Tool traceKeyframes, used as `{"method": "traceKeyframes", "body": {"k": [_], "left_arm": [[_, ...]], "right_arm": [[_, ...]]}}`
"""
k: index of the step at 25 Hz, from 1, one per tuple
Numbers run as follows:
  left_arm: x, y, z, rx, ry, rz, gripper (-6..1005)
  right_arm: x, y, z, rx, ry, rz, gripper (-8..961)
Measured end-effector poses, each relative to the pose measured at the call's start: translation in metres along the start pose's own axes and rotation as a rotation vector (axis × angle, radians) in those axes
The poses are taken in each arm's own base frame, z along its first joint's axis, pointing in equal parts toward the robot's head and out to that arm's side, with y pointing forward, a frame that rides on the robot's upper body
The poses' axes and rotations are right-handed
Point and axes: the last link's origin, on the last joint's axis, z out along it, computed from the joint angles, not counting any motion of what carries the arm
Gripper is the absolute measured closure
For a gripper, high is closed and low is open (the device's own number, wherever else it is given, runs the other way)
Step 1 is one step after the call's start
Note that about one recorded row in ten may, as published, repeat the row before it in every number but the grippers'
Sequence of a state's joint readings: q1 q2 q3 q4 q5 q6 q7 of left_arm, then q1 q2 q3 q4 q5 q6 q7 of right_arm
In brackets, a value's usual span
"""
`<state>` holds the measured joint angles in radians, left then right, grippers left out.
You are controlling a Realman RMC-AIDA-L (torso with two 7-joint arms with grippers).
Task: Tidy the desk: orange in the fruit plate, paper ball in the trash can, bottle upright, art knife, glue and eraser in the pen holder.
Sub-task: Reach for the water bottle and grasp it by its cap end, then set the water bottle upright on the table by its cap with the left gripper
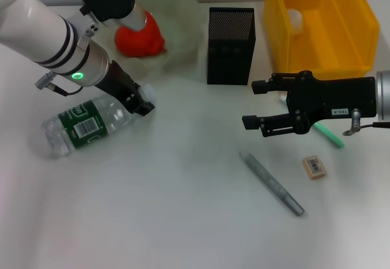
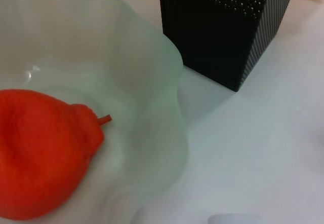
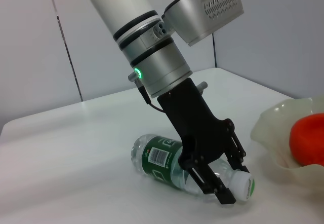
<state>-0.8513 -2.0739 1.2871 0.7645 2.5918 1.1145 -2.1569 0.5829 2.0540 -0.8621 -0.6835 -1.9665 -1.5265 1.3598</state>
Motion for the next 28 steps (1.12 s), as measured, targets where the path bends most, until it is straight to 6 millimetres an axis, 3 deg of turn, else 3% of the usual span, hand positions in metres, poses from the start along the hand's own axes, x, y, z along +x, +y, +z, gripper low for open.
{"method": "traceKeyframes", "body": {"k": [19,28], "left_arm": [[0.005,0.001,-0.003,-0.001,0.007,0.015,552],[0.011,0.003,-0.021,-0.037,0.097,-0.019,552]], "right_arm": [[-0.001,-0.002,0.0,0.009,0.0,-0.002,132],[-0.001,-0.001,0.0,0.01,-0.001,-0.001,132]]}}
